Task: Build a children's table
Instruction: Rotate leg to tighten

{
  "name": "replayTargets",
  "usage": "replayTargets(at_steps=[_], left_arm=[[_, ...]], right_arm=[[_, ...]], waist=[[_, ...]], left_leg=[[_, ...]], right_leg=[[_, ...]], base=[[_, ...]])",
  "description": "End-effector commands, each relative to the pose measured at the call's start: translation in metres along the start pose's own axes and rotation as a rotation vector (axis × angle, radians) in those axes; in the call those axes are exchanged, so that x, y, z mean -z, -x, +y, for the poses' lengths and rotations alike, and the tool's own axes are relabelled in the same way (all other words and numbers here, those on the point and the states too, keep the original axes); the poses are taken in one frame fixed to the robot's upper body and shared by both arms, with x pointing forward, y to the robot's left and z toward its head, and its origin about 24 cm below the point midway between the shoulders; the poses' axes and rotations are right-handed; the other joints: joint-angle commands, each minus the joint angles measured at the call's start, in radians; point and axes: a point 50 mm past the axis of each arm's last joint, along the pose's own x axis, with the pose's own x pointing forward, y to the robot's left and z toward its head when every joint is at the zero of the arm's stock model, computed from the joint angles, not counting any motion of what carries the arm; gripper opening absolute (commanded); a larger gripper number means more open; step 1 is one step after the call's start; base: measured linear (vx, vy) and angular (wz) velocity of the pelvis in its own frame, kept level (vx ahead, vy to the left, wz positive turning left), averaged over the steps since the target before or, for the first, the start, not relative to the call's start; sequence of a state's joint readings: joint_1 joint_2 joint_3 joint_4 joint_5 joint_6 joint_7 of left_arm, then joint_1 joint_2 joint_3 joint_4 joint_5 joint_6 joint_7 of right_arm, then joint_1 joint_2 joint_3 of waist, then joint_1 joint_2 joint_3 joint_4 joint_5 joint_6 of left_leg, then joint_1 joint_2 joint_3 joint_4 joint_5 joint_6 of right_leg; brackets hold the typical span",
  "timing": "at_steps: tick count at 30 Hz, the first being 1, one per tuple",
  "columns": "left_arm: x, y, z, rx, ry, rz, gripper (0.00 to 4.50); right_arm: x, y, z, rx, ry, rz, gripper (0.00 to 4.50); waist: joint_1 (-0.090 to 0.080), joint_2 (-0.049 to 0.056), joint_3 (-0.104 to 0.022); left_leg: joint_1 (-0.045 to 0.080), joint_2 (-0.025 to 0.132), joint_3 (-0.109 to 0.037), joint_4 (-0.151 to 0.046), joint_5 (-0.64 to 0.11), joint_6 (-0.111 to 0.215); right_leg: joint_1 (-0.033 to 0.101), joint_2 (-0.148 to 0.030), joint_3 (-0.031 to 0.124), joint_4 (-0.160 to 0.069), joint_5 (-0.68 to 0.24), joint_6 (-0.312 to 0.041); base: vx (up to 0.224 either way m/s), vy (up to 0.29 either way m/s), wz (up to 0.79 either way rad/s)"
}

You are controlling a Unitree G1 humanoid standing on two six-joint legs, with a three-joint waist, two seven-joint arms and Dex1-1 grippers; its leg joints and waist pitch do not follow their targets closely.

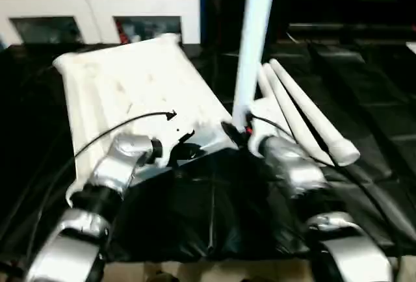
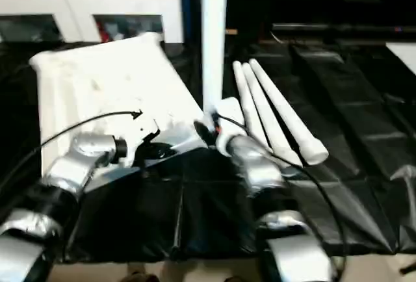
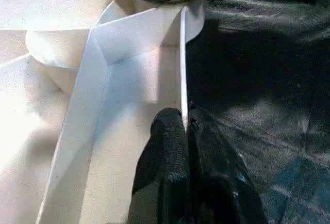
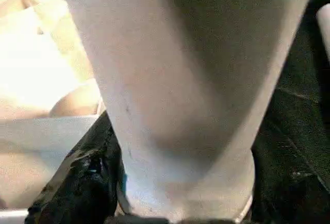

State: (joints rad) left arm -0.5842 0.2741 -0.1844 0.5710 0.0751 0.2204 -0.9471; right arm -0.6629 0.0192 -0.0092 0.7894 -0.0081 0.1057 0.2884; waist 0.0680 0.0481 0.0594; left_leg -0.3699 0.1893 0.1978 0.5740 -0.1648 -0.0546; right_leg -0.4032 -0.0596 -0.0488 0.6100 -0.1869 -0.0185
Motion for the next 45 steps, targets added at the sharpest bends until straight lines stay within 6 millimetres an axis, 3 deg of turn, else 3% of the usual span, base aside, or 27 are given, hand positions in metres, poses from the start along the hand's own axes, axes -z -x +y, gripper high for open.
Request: replayTargets(at_steps=[1,2,6,7,9,11,12,16,17,19,20,21,24,25,26,28,29,32,33,38,42,45], left_arm=[[-0.030,-0.015,-0.017,0.087,-0.072,-0.119,0.00],[-0.030,-0.015,-0.017,0.089,-0.072,-0.119,0.00],[-0.030,-0.013,-0.018,0.109,-0.078,-0.119,0.00],[-0.029,-0.011,-0.019,0.114,-0.077,-0.121,0.00],[-0.028,-0.009,-0.019,0.117,-0.076,-0.122,0.00],[-0.026,-0.007,-0.018,0.121,-0.080,-0.119,0.00],[-0.023,-0.003,-0.016,0.124,-0.083,-0.113,0.00],[-0.020,0.001,-0.012,0.136,-0.095,-0.097,0.00],[-0.018,0.005,-0.010,0.147,-0.103,-0.087,0.00],[-0.015,0.012,-0.007,0.164,-0.112,-0.071,0.00],[-0.015,0.014,-0.006,0.166,-0.114,-0.066,0.00],[-0.015,0.014,-0.006,0.166,-0.114,-0.066,0.00],[-0.012,0.019,-0.003,0.185,-0.124,-0.051,0.00],[-0.012,0.021,-0.003,0.200,-0.129,-0.046,0.00],[-0.012,0.021,-0.003,0.205,-0.131,-0.044,0.00],[-0.011,0.024,-0.003,0.224,-0.142,-0.041,0.00],[-0.011,0.024,-0.002,0.232,-0.144,-0.039,0.00],[-0.009,0.028,-0.003,0.274,-0.153,-0.024,0.00],[-0.008,0.029,-0.003,0.289,-0.161,-0.013,0.00],[-0.004,0.032,-0.003,0.320,-0.168,0.008,0.00],[-0.002,0.033,-0.002,0.338,-0.171,0.025,0.00],[-0.002,0.033,-0.001,0.341,-0.170,0.027,0.00]], right_arm=[[0.018,-0.006,0.041,-0.129,0.017,0.088,3.07],[0.018,-0.006,0.042,-0.131,0.020,0.090,3.42],[0.015,-0.007,0.044,-0.141,0.060,0.075,3.76],[0.013,-0.007,0.044,-0.140,0.071,0.067,3.76],[0.011,-0.007,0.042,-0.141,0.082,0.059,3.76],[0.009,-0.006,0.040,-0.166,0.094,0.048,3.76],[0.006,-0.003,0.035,-0.215,0.115,0.033,3.76],[0.006,0.001,0.028,-0.268,0.154,0.032,3.76],[0.005,0.004,0.021,-0.299,0.165,0.032,3.76],[0.004,0.011,0.006,-0.365,0.181,0.032,3.76],[0.004,0.013,0.002,-0.379,0.189,0.034,3.76],[0.004,0.013,0.002,-0.379,0.189,0.034,3.76],[0.002,0.021,-0.012,-0.457,0.230,0.052,3.76],[0.002,0.024,-0.016,-0.505,0.234,0.064,3.76],[0.002,0.026,-0.017,-0.522,0.235,0.067,3.76],[0.001,0.030,-0.020,-0.591,0.251,0.082,3.76],[0.001,0.032,-0.021,-0.619,0.256,0.089,3.76],[0.003,0.037,-0.022,-0.712,0.289,0.125,3.76],[0.003,0.038,-0.022,-0.742,0.291,0.129,3.53],[0.001,0.039,-0.021,-0.786,0.264,0.123,3.20],[0.003,0.040,-0.019,-0.829,0.242,0.126,2.81],[0.006,0.040,-0.017,-0.836,0.237,0.131,2.77]], waist=[[0.003,0.010,-0.072],[0.002,0.011,-0.072],[-0.003,0.013,-0.069],[-0.004,0.004,-0.069],[-0.005,0.011,-0.070],[-0.005,0.010,-0.071],[-0.005,0.002,-0.071],[-0.003,0.005,-0.071],[0.000,0.000,-0.071],[0.007,0.000,-0.072],[0.010,-0.008,-0.072],[0.015,-0.004,-0.072],[0.024,-0.007,-0.072],[0.024,-0.031,-0.071],[0.033,-0.018,-0.072],[0.036,-0.015,-0.071],[0.042,-0.027,-0.074],[0.047,-0.029,-0.072],[0.048,-0.031,-0.071],[0.050,-0.038,-0.071],[0.052,-0.035,-0.071],[0.052,-0.035,-0.071]], left_leg=[[0.010,0.034,-0.028,-0.059,-0.241,0.002],[0.010,0.035,-0.027,-0.058,-0.240,0.005],[0.015,0.038,-0.029,-0.062,-0.275,-0.001],[0.014,0.039,-0.028,-0.063,-0.275,-0.001],[0.014,0.041,-0.028,-0.062,-0.265,0.002],[0.012,0.038,-0.027,-0.061,-0.256,0.006],[0.011,0.038,-0.027,-0.059,-0.243,0.014],[0.010,0.040,-0.024,-0.057,-0.229,0.027],[0.010,0.039,-0.024,-0.057,-0.227,0.031],[0.010,0.041,-0.023,-0.055,-0.220,0.038],[0.009,0.043,-0.022,-0.053,-0.213,0.046],[0.010,0.044,-0.021,-0.053,-0.206,0.048],[0.011,0.043,-0.021,-0.052,-0.204,0.048],[0.009,0.043,-0.017,-0.051,-0.195,0.054],[0.010,0.044,-0.019,-0.050,-0.190,0.057],[0.012,0.048,-0.019,-0.050,-0.190,0.056],[0.011,0.048,-0.020,-0.049,-0.177,0.057],[0.012,0.049,-0.019,-0.049,-0.184,0.060],[0.011,0.049,-0.018,-0.049,-0.181,0.059],[0.011,0.050,-0.019,-0.050,-0.182,0.057],[0.012,0.050,-0.020,-0.049,-0.192,0.051],[0.011,0.051,-0.020,-0.049,-0.192,0.047]], right_leg=[[0.050,-0.079,0.043,-0.076,-0.157,-0.219],[0.050,-0.079,0.044,-0.075,-0.153,-0.220],[0.047,-0.079,0.043,-0.079,-0.199,-0.218],[0.048,-0.080,0.044,-0.079,-0.197,-0.218],[0.047,-0.082,0.045,-0.077,-0.185,-0.222],[0.049,-0.080,0.045,-0.076,-0.175,-0.221],[0.051,-0.080,0.045,-0.073,-0.163,-0.222],[0.050,-0.080,0.044,-0.072,-0.147,-0.228],[0.051,-0.080,0.044,-0.072,-0.150,-0.229],[0.051,-0.080,0.043,-0.071,-0.152,-0.227],[0.052,-0.081,0.044,-0.068,-0.147,-0.230],[0.048,-0.081,0.043,-0.068,-0.146,-0.233],[0.048,-0.081,0.043,-0.069,-0.162,-0.229],[0.050,-0.080,0.044,-0.070,-0.161,-0.225],[0.049,-0.084,0.043,-0.066,-0.172,-0.225],[0.044,-0.082,0.043,-0.068,-0.174,-0.225],[0.048,-0.084,0.041,-0.062,-0.160,-0.229],[0.045,-0.084,0.041,-0.064,-0.161,-0.231],[0.045,-0.084,0.042,-0.062,-0.155,-0.232],[0.045,-0.086,0.041,-0.061,-0.156,-0.238],[0.043,-0.086,0.041,-0.062,-0.178,-0.234],[0.043,-0.087,0.041,-0.061,-0.174,-0.238]], base=[[0.000,0.000,0.00],[0.000,0.000,0.00],[0.000,0.000,0.00],[0.000,0.000,0.00],[0.000,0.000,0.00],[0.000,0.000,0.00],[0.000,0.000,0.00],[0.000,0.000,0.00],[0.000,0.000,0.00],[0.000,0.000,0.00],[0.000,0.000,0.00],[0.000,0.000,0.00],[0.000,0.000,0.00],[0.000,0.000,0.00],[0.000,0.000,0.00],[0.000,0.000,0.00],[0.000,0.000,0.00],[0.000,0.000,0.00],[0.000,0.000,0.00],[0.000,0.000,0.00],[0.000,0.000,0.00],[0.000,0.000,0.00]])
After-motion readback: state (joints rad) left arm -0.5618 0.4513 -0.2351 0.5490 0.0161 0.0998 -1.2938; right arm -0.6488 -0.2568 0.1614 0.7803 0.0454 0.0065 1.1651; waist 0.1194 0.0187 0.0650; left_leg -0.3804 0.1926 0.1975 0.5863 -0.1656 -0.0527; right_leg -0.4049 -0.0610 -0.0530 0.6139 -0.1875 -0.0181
